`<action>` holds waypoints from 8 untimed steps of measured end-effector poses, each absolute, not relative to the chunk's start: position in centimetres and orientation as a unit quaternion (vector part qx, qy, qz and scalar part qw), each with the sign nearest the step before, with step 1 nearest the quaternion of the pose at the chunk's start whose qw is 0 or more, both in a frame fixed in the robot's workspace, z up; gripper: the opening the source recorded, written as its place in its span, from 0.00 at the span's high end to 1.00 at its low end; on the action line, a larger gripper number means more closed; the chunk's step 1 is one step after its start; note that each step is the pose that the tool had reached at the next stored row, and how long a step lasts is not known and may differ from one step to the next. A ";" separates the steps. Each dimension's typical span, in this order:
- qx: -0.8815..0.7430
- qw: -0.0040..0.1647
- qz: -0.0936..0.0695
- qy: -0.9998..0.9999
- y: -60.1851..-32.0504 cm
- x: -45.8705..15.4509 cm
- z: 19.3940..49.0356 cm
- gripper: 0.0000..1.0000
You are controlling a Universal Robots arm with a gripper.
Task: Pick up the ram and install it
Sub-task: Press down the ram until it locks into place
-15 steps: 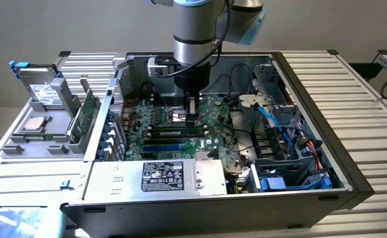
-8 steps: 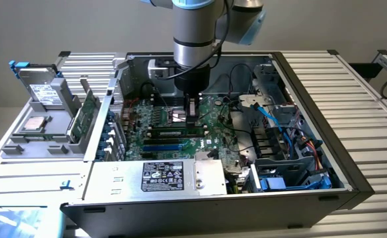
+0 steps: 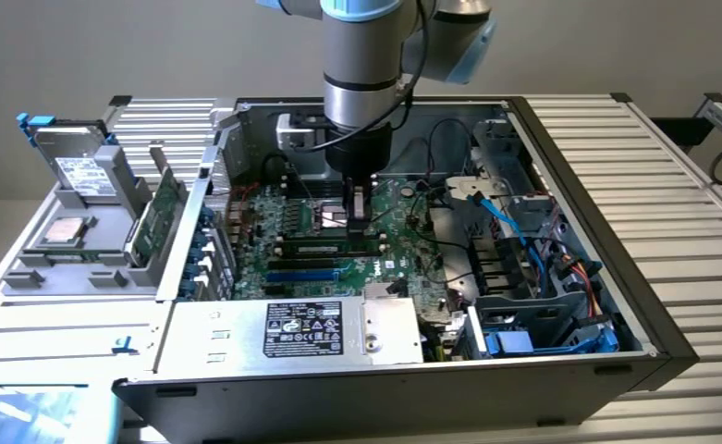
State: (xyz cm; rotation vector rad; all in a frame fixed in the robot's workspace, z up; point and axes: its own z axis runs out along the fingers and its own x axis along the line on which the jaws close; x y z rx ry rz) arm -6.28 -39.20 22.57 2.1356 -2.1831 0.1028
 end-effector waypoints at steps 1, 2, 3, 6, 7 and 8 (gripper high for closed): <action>0.698 0.043 0.034 -0.714 -39.2 -6.3 22.6 0.88; 0.698 0.043 0.034 -0.714 -39.2 -6.3 22.6 0.88; 0.698 0.042 0.033 -0.714 -39.2 -6.3 22.7 0.88; 0.698 0.043 0.033 -0.714 -39.2 -6.4 24.0 0.88; 0.698 0.043 0.033 -0.714 -39.2 -6.6 24.2 0.88; 0.698 0.043 0.033 -0.714 -39.2 -6.9 24.3 0.88</action>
